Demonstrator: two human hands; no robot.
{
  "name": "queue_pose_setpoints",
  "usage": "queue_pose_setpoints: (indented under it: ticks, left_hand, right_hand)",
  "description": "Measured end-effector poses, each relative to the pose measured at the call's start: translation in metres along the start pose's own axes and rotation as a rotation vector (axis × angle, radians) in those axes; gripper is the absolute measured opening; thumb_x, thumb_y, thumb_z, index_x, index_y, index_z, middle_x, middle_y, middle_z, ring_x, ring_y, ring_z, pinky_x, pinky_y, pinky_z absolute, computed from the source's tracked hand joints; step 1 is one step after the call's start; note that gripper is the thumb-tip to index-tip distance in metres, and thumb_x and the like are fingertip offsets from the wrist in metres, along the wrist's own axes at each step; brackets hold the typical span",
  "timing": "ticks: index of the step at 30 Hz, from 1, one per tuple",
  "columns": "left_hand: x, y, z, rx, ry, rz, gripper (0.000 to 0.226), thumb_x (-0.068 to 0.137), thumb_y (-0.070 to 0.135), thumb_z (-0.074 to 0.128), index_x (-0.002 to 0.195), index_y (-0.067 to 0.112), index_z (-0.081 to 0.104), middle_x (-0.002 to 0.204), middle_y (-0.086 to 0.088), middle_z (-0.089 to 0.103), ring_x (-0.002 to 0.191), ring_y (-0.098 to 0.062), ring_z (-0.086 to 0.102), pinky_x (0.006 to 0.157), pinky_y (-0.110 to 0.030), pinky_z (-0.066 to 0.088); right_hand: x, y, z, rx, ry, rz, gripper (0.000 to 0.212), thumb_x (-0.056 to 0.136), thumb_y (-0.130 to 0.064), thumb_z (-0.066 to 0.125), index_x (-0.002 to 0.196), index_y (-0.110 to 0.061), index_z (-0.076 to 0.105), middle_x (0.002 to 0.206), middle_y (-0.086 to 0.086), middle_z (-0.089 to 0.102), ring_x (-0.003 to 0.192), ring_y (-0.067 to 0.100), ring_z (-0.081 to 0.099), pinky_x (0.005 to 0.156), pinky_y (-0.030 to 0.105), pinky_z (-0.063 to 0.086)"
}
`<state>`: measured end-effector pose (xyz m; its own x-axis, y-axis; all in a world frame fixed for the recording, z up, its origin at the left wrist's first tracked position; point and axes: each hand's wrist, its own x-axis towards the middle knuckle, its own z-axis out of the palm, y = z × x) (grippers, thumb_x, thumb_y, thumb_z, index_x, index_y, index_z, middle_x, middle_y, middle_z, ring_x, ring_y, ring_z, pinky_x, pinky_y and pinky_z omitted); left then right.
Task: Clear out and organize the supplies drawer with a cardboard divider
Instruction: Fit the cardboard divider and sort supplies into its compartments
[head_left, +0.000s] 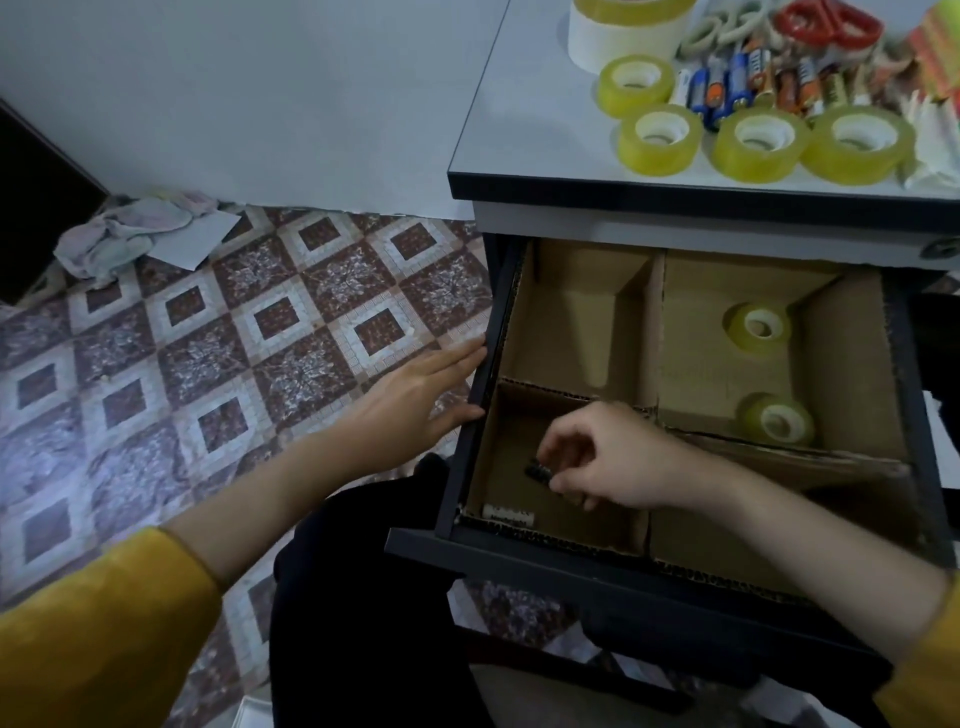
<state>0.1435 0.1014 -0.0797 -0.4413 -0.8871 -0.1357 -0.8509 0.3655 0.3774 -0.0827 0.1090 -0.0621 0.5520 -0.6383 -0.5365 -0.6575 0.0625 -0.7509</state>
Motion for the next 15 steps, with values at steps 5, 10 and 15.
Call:
queue_pose_setpoints:
  ticks: [5, 10, 15]
  left_hand:
    - [0.002, -0.004, 0.001, -0.055, 0.036, -0.01, 0.072, 0.081, 0.065, 0.042, 0.141, 0.03, 0.022, 0.143, 0.027, 0.019, 0.135, -0.002, 0.028, 0.104, -0.028, 0.035]
    - [0.005, -0.003, -0.006, -0.037, 0.043, -0.017, 0.069, 0.079, 0.052, 0.059, 0.138, 0.021, 0.042, 0.142, 0.017, 0.034, 0.132, -0.008, 0.039, 0.104, -0.036, 0.042]
    - [0.015, 0.002, -0.017, 0.064, -0.013, -0.03, 0.066, 0.077, 0.047, 0.065, 0.135, 0.022, 0.048, 0.143, 0.015, 0.039, 0.129, -0.006, 0.043, 0.1, -0.029, 0.043]
  right_hand:
    - [0.024, 0.0, 0.024, -0.18, -0.014, 0.046, 0.033, 0.087, -0.012, 0.064, 0.12, -0.013, 0.059, 0.106, 0.006, 0.06, 0.081, 0.013, 0.062, 0.066, 0.019, 0.053]
    - [0.041, 0.001, 0.033, -0.252, 0.02, 0.068, 0.038, 0.088, -0.004, 0.059, 0.125, -0.012, 0.058, 0.118, 0.007, 0.058, 0.093, 0.015, 0.059, 0.074, 0.02, 0.049]
    - [0.052, 0.009, 0.042, -0.308, 0.007, 0.146, 0.033, 0.084, -0.01, 0.064, 0.117, -0.014, 0.063, 0.116, 0.007, 0.057, 0.097, 0.02, 0.059, 0.08, 0.03, 0.054]
